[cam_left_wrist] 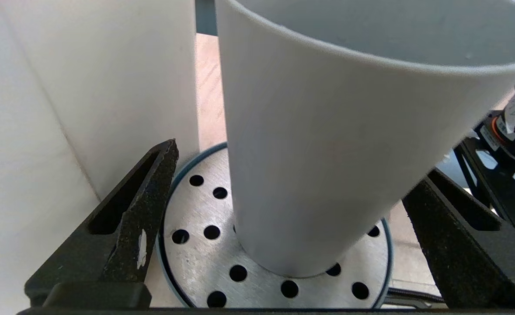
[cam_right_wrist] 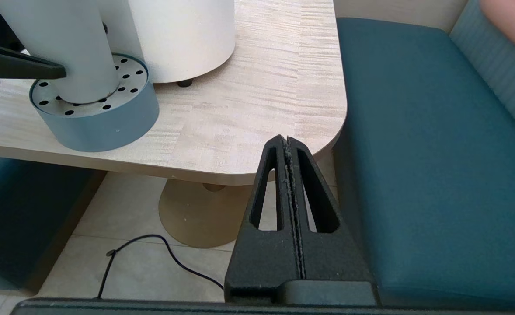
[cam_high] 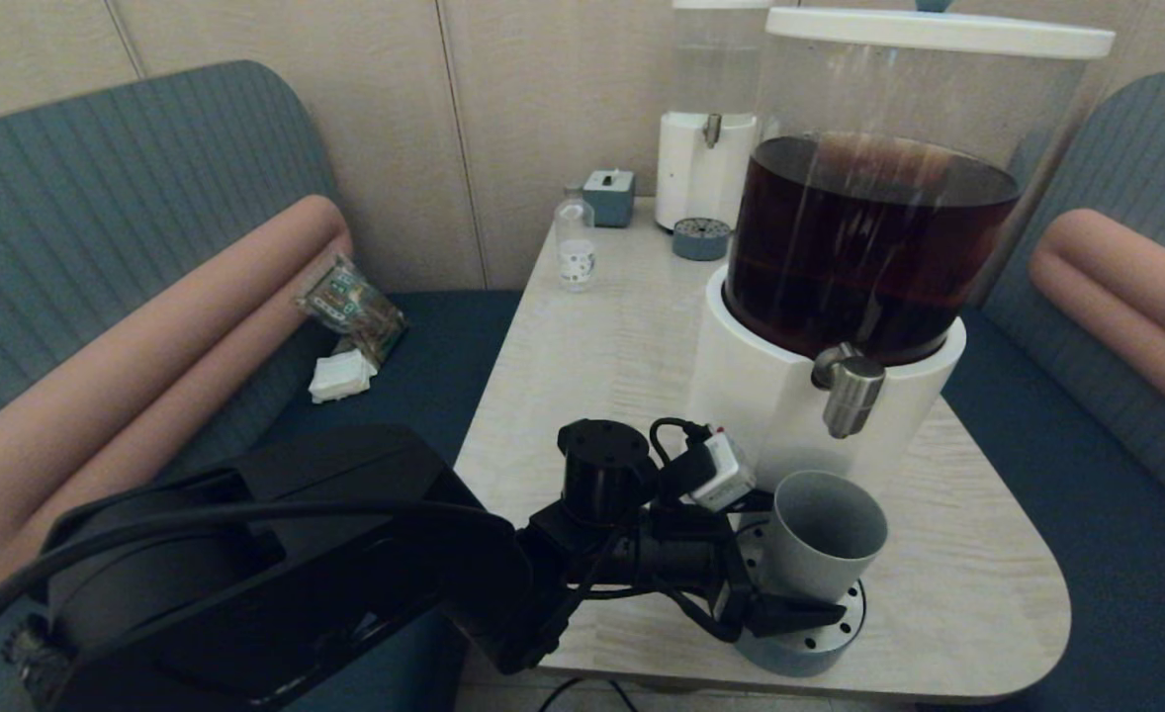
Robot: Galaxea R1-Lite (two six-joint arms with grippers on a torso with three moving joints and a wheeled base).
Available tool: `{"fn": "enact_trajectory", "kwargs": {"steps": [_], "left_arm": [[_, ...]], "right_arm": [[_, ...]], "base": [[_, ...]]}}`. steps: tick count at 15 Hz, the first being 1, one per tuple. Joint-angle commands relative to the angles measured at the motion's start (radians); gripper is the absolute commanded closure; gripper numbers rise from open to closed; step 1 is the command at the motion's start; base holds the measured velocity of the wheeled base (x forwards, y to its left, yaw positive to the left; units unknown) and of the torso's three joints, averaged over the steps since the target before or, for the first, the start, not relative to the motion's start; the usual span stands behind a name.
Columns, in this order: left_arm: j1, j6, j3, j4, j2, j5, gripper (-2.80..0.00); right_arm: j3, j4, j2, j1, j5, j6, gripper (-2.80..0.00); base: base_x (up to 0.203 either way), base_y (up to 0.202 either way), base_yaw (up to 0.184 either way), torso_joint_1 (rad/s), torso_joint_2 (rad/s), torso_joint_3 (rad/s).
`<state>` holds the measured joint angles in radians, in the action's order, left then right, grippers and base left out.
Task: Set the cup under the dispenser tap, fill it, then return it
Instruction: Place the cup next to the water dispenser
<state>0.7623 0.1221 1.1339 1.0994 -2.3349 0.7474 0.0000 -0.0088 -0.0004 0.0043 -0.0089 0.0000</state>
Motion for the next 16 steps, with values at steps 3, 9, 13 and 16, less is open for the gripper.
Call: {"fn": "enact_trajectory", "kwargs": {"steps": [3, 9, 13, 16], "left_arm": [[0.000, 0.001, 0.020, -0.019, -0.011, 0.004, -2.80], [0.000, 0.000, 0.079, -0.049, -0.027, -0.003, -2.80], [0.000, -0.001, 0.099, -0.052, -0.030, -0.008, -2.80], [0.000, -0.003, 0.104, -0.053, -0.032, -0.007, 0.00]], "right_arm": [[0.000, 0.000, -0.001, 0.000, 0.000, 0.000, 0.00], [0.000, 0.000, -0.001, 0.000, 0.000, 0.000, 0.00], [0.000, 0.000, -0.001, 0.000, 0.000, 0.000, 0.00], [0.000, 0.000, -0.001, 0.000, 0.000, 0.000, 0.00]], "base": [[0.000, 0.000, 0.000, 0.000, 0.00, 0.000], [0.000, 0.000, 0.000, 0.000, 0.00, 0.000], [0.000, 0.000, 0.000, 0.000, 0.00, 0.000], [0.000, 0.000, 0.000, 0.000, 0.00, 0.000]]}}
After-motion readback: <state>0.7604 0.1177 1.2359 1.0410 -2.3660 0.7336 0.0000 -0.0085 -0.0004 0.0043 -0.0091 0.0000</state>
